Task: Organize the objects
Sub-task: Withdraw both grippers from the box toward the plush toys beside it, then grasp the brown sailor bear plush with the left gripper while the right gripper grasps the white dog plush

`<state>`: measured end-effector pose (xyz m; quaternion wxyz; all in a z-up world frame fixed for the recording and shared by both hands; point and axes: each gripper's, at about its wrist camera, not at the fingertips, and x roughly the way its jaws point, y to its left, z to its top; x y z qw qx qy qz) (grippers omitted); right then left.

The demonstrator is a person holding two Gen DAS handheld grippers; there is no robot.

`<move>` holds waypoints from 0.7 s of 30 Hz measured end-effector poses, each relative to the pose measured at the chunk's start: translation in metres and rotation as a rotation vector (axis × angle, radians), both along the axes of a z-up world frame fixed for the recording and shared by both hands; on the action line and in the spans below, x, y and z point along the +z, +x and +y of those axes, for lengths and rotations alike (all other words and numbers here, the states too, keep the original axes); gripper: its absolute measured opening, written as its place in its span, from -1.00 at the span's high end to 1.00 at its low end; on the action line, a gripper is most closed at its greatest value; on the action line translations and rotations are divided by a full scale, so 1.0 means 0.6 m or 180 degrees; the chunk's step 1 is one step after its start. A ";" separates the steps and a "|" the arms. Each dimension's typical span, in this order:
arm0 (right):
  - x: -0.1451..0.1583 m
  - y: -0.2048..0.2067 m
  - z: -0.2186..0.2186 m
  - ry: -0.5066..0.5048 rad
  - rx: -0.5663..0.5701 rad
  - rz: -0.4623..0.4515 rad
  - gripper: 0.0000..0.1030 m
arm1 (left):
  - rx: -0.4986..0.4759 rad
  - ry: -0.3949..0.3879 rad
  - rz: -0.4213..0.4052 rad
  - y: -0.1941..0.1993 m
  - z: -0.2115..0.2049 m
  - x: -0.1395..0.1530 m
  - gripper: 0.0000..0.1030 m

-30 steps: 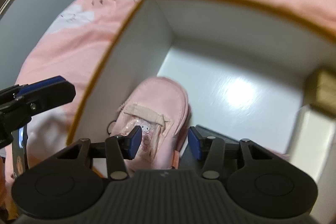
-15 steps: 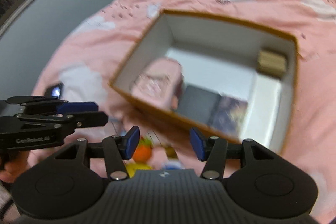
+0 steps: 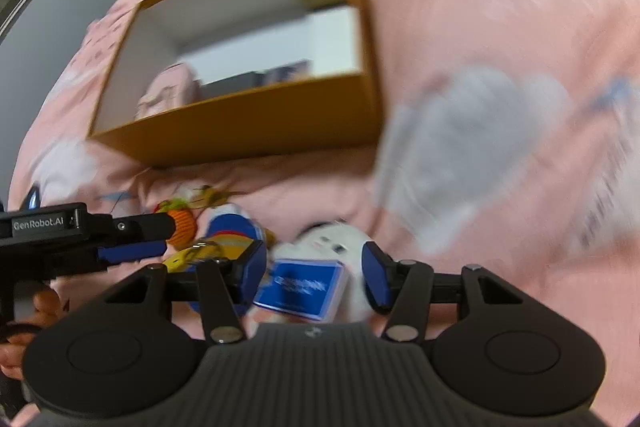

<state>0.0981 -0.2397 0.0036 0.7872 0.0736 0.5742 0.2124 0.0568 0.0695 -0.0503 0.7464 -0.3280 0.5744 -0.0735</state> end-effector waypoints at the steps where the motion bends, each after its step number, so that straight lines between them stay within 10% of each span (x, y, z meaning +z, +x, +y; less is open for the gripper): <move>1: -0.004 -0.002 -0.010 0.0039 -0.0091 0.0053 -0.08 | 0.0048 -0.0009 0.0053 0.000 -0.001 -0.007 -0.18; 21: -0.119 0.013 -0.043 0.0665 -0.0723 0.1128 -0.38 | 0.0194 -0.0442 0.0667 0.017 -0.033 -0.084 -0.33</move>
